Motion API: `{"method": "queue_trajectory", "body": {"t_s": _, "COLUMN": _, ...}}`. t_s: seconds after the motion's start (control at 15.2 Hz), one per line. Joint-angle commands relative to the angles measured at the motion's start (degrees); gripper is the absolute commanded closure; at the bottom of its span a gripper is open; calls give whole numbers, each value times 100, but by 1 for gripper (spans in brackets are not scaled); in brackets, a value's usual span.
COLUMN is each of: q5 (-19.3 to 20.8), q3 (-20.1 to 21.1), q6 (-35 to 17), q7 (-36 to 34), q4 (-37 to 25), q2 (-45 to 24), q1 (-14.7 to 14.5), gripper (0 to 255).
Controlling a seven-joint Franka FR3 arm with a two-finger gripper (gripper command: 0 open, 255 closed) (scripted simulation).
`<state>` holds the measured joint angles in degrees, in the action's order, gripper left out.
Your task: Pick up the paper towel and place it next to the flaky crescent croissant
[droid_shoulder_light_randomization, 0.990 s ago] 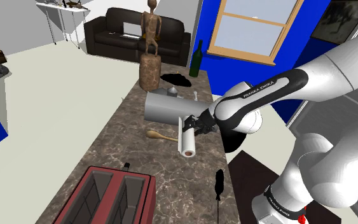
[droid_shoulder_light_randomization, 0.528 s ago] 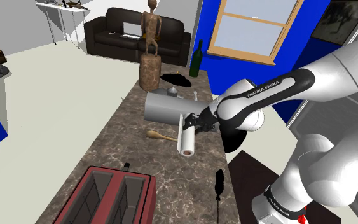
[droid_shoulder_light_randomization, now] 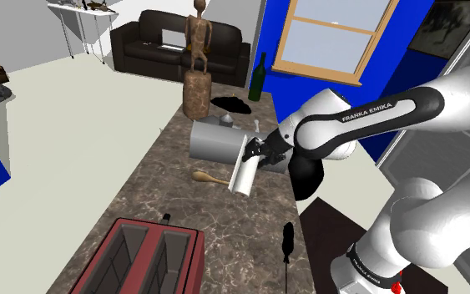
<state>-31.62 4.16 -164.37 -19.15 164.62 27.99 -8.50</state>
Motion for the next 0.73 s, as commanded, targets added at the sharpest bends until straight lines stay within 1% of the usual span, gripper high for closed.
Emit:
{"method": "queue_trajectory", "body": {"t_s": 0.0, "q5": 141, "q3": 89, "q6": 234, "q7": -129, "q4": -55, "q2": 165, "q1": 147, "gripper": 255}}
{"method": "queue_trajectory", "body": {"t_s": 0.33, "q5": 404, "q3": 223, "q6": 773, "q7": -377, "q4": -227, "q2": 523, "q1": 401, "gripper": 255}}
{"method": "queue_trajectory", "body": {"t_s": 0.66, "q5": 608, "q3": 290, "q6": 1282, "q7": -569, "q4": -442, "q2": 814, "q1": 578, "gripper": 255}}
